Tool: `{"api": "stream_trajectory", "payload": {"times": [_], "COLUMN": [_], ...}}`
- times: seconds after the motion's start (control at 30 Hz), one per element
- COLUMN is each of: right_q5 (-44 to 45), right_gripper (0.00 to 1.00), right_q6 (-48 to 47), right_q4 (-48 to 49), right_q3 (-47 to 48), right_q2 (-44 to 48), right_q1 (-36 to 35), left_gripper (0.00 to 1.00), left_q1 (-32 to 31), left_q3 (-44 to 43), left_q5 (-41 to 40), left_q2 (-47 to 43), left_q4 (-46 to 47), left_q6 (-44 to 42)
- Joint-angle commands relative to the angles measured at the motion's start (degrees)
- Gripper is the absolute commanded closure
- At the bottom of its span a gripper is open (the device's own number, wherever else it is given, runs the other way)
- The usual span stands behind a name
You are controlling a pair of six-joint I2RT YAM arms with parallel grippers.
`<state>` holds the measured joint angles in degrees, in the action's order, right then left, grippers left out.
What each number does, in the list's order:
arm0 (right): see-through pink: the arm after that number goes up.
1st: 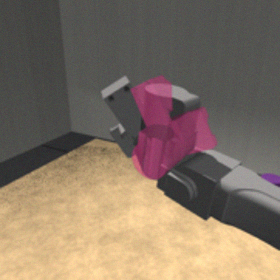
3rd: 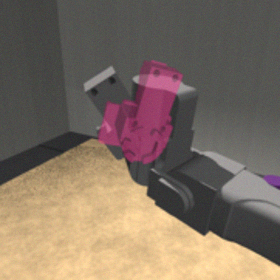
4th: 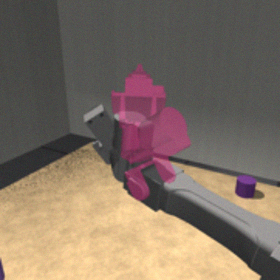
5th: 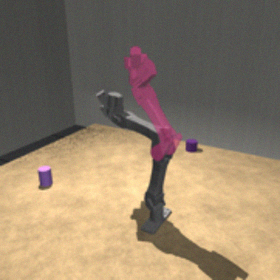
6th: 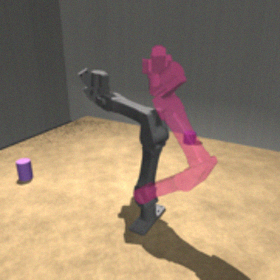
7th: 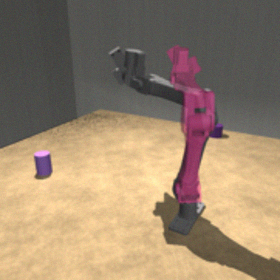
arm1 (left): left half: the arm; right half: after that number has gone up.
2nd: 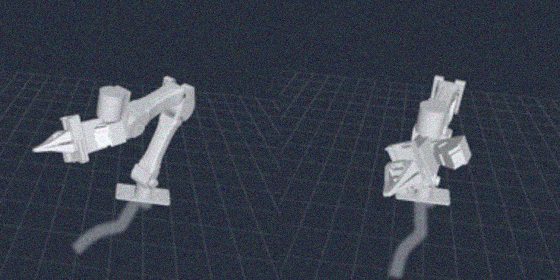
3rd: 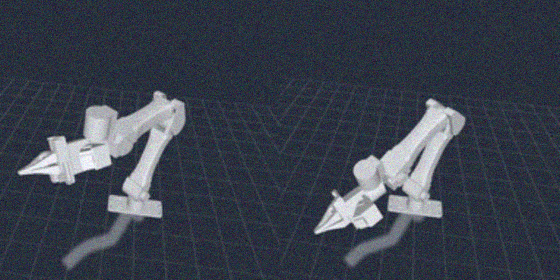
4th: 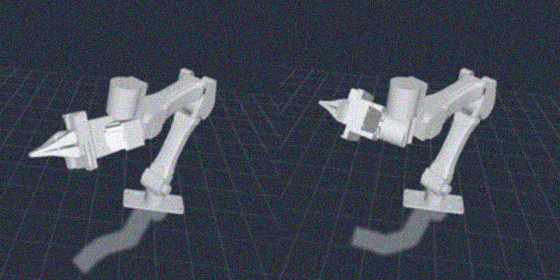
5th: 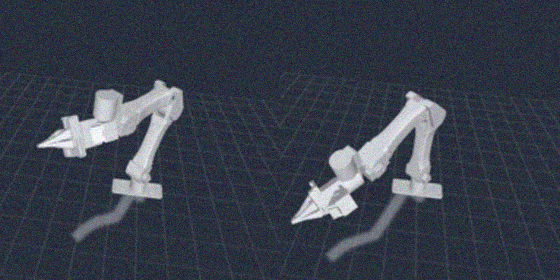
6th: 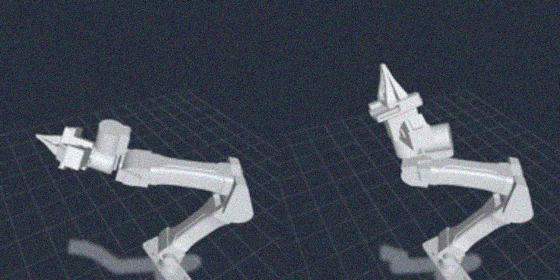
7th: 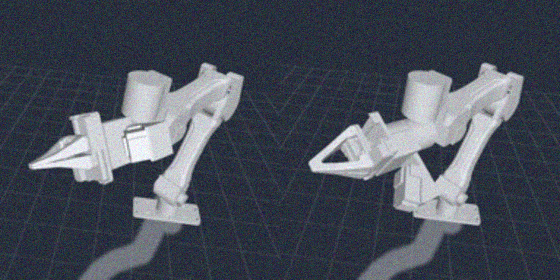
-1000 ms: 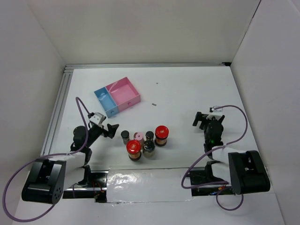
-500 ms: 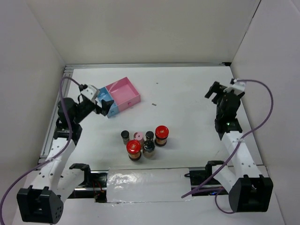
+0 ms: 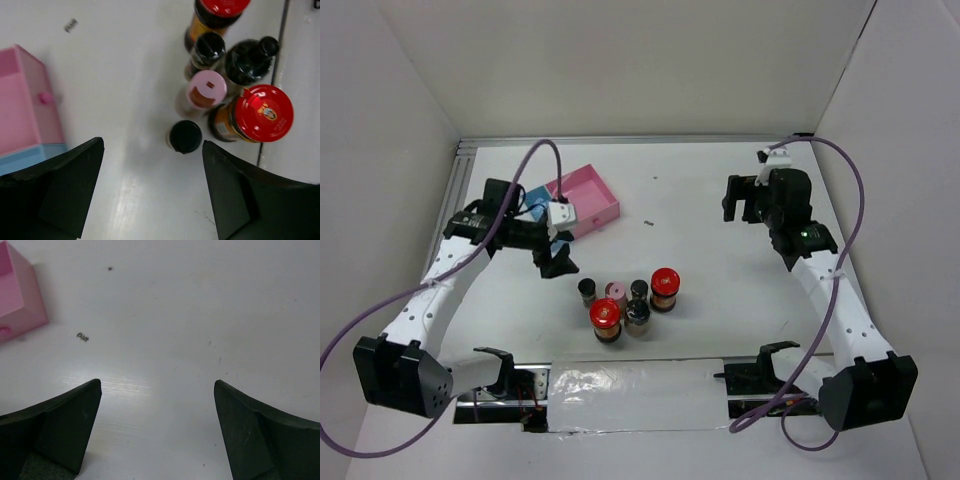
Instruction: Organize the condiment bottles
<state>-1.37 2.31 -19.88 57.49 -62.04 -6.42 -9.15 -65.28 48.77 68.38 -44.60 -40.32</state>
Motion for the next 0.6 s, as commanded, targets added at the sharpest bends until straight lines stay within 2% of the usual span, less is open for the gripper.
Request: {"api": "stream_trajectory", "payload": {"times": [0.0,0.03,0.07,0.37,0.57], "right_q5": [-0.58,-0.22,0.22,3.91,5.49], "right_gripper": [0.0,0.0,0.0,0.0,0.0], "right_q6": [-0.46,-0.11,0.07,2.7,2.88], "right_q4": [-2.36,-2.62,-2.88,-3.32,-4.2], "right_q3": [-0.8,-1.15,-1.42,-3.35,-3.27], "right_q2": [2.71,2.71,2.63,4.47,4.03], "right_q1": [-3.24,-3.95,-4.57,-10.89,-13.01], "left_gripper": [0.06,0.01,0.01,0.01,0.01], "left_q1": [-3.5,-4.47,-5.96,-10.1,-10.63], "left_q3": [1.72,3.38,4.27,13.41,12.02], "left_q5": [-3.23,-4.29,-5.35,-12.03,-11.69], "left_q2": [-1.14,-1.14,-1.23,-0.27,4.12], "left_q4": [-7.0,-6.3,-4.38,5.22,7.95], "left_q6": [-10.47,-11.7,-11.72,-14.17,-14.27]}}
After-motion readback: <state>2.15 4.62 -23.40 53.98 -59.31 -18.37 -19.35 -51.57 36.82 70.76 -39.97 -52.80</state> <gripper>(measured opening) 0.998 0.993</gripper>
